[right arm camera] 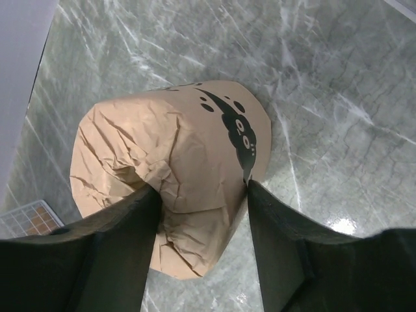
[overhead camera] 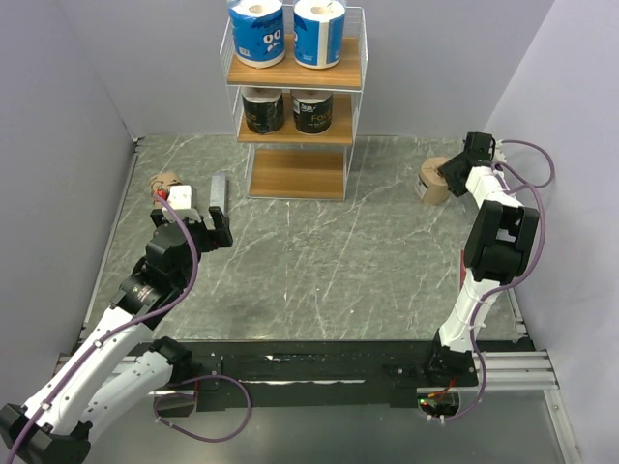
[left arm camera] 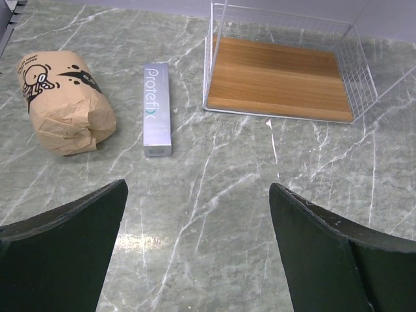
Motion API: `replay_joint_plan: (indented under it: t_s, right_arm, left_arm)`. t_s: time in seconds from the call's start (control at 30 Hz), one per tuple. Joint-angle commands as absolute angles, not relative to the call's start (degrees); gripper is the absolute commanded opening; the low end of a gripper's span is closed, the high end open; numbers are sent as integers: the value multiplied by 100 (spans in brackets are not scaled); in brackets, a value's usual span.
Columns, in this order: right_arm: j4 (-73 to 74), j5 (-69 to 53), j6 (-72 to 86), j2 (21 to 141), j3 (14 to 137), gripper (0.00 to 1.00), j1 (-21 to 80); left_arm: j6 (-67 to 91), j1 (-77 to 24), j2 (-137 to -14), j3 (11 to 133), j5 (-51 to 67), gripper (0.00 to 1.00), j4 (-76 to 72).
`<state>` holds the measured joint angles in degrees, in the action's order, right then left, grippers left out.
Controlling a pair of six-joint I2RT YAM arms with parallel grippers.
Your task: Place and organize the paper towels onto the shelf
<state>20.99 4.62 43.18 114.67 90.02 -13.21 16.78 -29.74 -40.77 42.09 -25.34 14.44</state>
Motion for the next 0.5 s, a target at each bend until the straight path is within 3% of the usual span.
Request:
replay_joint_plan:
  t_s: [0.0,0.17,0.47]
  right_arm:
    - [2127,326,4157,11479,9229,54,-1283]
    - [1925,-113,3964,10882,8659,41,-1169]
    - [1705,-1036,3410,9625,7148,36,163]
  left_arm:
    - [1635,-2997,-4043,4263,-2602,96,1195]
    - [1643,-2997,-4025,4263,-2523,97,1186]
    - [1714,-2997,-3999,4324,-2426,96,1248]
